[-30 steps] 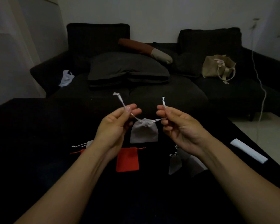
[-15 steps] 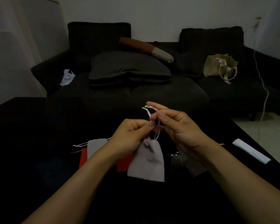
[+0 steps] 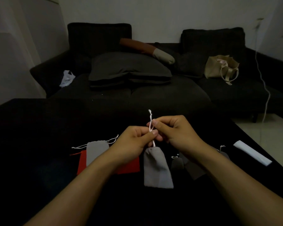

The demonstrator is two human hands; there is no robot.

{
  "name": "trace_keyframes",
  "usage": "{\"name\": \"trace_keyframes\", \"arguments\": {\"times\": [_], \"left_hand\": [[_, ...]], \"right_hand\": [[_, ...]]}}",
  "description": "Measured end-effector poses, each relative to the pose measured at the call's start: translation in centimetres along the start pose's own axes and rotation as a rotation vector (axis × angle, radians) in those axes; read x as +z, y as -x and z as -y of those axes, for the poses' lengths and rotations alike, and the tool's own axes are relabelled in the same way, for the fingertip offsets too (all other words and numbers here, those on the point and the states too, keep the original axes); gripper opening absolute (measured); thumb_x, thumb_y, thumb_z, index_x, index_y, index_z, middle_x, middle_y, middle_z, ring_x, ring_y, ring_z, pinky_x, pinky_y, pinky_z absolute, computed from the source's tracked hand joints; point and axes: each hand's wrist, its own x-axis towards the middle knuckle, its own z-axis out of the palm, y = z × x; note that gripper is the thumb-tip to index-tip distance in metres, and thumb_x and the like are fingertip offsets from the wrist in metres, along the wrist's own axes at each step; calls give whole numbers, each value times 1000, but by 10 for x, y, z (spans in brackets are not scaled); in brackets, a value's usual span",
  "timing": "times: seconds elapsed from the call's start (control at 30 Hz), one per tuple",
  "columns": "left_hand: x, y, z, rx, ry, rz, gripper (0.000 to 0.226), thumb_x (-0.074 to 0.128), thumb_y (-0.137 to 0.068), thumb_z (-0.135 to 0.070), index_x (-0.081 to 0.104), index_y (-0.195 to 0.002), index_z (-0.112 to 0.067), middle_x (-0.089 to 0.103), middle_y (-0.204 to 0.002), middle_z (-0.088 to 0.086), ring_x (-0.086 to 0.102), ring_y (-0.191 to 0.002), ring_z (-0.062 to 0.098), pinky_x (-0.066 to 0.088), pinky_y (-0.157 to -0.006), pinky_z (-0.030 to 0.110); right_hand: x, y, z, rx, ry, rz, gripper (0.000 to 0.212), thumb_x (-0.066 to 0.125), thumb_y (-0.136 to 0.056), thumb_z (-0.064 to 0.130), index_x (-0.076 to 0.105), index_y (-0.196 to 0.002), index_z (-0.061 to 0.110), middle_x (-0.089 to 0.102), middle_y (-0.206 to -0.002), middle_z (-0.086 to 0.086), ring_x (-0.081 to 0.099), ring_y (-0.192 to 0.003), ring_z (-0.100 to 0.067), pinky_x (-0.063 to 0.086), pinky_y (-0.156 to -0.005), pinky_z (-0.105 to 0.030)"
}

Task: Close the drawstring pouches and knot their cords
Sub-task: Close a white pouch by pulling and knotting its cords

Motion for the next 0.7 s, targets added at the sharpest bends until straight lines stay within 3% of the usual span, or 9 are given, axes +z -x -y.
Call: {"name": "trace_keyframes", "arguments": {"times": [0.07, 0.13, 0.2, 0.3, 0.4, 0.53, 0.7], "left_hand": [[-3, -1, 1, -33, -16, -61, 30, 54, -99, -23, 74, -81, -10, 61, -67, 5, 55, -69, 15, 45, -69, 24], [-7, -3, 3, -79, 44, -114, 32, 58, -97, -25, 73, -77, -6, 64, -76, 14, 56, -78, 25, 47, -79, 37], [-9, -4, 3, -122, 158, -185, 26, 61, -95, -22, 74, -80, -4, 68, -83, 18, 61, -82, 27, 51, -82, 41], [-11, -3, -2, -171, 309, -212, 17, 65, -91, -16, 73, -85, -2, 71, -81, 13, 67, -74, 19, 56, -72, 29], [-14, 0, -6, -172, 291, -195, 15, 68, -88, -13, 75, -96, -2, 74, -85, 12, 68, -72, 15, 57, -68, 23], [-15, 1, -6, -110, 185, -191, 14, 70, -86, -9, 76, -96, -1, 77, -89, 13, 72, -74, 14, 58, -63, 20], [-10, 0, -1, -59, 181, -177, 11, 69, -86, -10, 76, -93, -4, 73, -70, 2, 65, -60, 4, 51, -56, 15]], "right_hand": [[-4, 0, 1, 65, -19, -31, 17, 61, -95, 11, 73, -101, 1, 64, -65, -3, 56, -56, -7, 44, -50, -16], [-7, -1, 1, 147, -46, -44, 15, 63, -92, 9, 73, -102, 2, 65, -69, -7, 57, -57, -8, 46, -50, -16], [-8, 0, 2, 252, -107, -14, 15, 66, -90, 7, 72, -103, 4, 68, -73, -8, 60, -58, -8, 48, -52, -17], [-8, 2, 5, 382, -241, 112, 27, 70, -85, 6, 69, -112, 5, 73, -78, -9, 65, -62, -9, 50, -56, -17], [-10, 4, 8, 423, -175, 221, 28, 73, -82, 10, 72, -110, 7, 75, -86, -11, 67, -67, -10, 51, -58, -17], [-15, 1, 11, 422, -95, 163, 27, 72, -83, 9, 71, -110, 3, 71, -74, -10, 60, -56, -8, 46, -51, -16], [-14, 6, 12, 463, -226, 287, 27, 67, -87, 14, 71, -111, 5, 70, -74, -7, 62, -59, -7, 48, -50, -15]]}}
